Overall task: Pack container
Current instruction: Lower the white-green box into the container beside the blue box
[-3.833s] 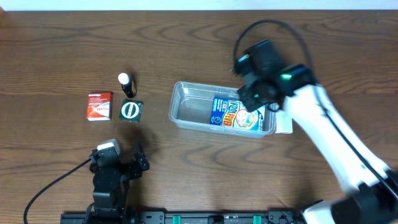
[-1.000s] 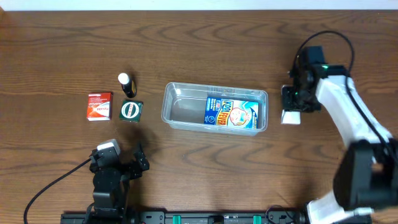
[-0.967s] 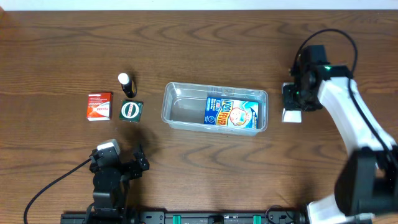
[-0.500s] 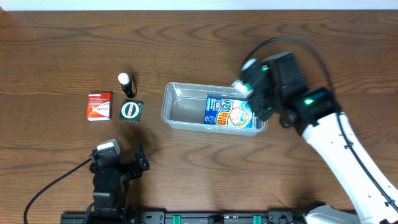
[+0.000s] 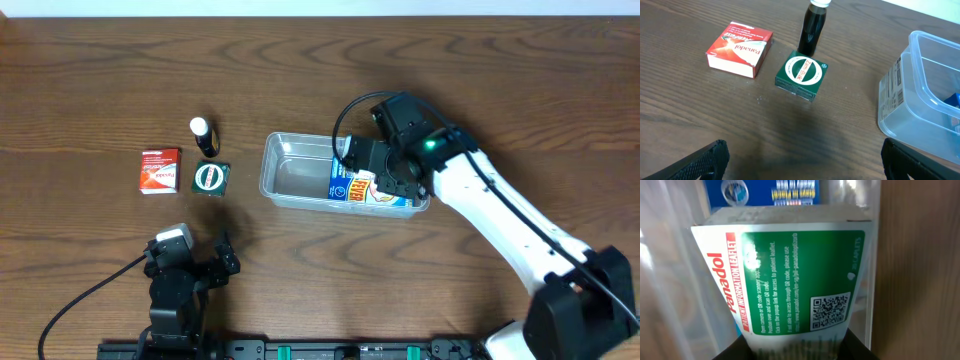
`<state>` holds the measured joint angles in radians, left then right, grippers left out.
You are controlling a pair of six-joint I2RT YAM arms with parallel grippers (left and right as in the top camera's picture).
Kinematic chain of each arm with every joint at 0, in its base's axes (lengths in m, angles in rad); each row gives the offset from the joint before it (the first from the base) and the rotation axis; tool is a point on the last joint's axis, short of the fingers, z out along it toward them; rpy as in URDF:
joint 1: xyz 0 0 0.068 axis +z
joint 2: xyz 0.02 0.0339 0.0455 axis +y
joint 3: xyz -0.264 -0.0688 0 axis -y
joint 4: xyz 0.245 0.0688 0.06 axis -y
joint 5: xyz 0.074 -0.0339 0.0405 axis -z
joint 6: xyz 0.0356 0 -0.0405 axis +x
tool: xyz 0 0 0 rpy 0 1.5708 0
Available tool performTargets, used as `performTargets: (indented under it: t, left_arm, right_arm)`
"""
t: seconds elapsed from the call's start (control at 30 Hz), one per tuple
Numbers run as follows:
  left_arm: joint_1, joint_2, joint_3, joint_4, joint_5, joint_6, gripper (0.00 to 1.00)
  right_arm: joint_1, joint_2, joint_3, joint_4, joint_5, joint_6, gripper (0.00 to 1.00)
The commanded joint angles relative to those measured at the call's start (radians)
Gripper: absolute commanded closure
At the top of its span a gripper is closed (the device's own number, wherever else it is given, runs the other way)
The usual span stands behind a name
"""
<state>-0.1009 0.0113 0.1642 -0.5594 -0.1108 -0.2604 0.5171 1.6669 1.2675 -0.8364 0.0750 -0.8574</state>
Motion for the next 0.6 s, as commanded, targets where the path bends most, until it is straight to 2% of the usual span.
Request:
performTargets:
  t: [0.0, 0.2, 0.3, 0.4, 0.43, 0.57]
  left_arm:
    - [0.004, 0.000, -0.015, 0.001, -0.001, 0.013, 0.02]
    - [0.004, 0.000, -0.015, 0.001, -0.001, 0.013, 0.02]
    - [0.004, 0.000, -0.015, 0.001, -0.001, 0.013, 0.02]
    - [0.004, 0.000, -0.015, 0.001, -0.001, 0.013, 0.02]
    - [0.004, 0.000, -0.015, 0.001, -0.001, 0.013, 0.02]
    - [0.004, 0.000, -0.015, 0.001, -0.001, 0.013, 0.02]
  right_arm:
    - [-0.013, 0.033, 0.008, 0.010, 0.054, -0.114, 0.69]
    - [-0.035, 0.071, 0.008, 0.031, 0.053, -0.176, 0.55]
    - [-0.041, 0.074, 0.008, 0.062, 0.065, -0.174, 0.51]
    - [-0.040, 0.070, 0.010, 0.113, 0.105, -0.108, 0.46]
    - [-0.038, 0.066, 0.011, 0.124, 0.109, -0.080, 0.36]
    - [-0.030, 0.029, 0.026, 0.140, 0.108, 0.044, 0.32]
